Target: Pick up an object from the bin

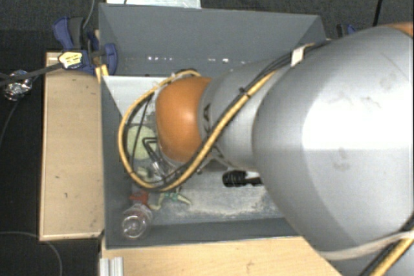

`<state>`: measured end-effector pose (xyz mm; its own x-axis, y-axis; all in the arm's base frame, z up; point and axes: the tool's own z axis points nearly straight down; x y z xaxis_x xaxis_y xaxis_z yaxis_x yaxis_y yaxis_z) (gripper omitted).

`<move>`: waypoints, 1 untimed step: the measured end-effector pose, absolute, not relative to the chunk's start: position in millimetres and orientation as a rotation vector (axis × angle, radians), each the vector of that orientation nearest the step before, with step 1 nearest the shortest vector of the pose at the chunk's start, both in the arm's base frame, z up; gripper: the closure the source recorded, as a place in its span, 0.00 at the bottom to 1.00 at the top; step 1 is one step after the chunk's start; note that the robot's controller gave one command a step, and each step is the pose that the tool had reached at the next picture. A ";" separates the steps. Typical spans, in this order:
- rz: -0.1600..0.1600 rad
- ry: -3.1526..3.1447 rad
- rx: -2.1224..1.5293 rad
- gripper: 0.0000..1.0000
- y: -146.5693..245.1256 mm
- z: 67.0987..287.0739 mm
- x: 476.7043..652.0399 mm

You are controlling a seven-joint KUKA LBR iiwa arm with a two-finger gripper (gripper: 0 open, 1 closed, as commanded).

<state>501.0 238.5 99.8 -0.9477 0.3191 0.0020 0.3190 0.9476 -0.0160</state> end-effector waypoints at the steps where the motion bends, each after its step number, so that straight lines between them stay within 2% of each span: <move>1: 0.016 -3.099 -0.504 1.00 240.8 117.3 502.0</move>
Offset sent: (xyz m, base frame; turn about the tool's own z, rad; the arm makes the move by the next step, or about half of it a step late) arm -0.0001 0.0000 0.0983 0.0000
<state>502.0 240.8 117.3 -0.9486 0.3166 0.0004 0.3166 0.9485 -0.0106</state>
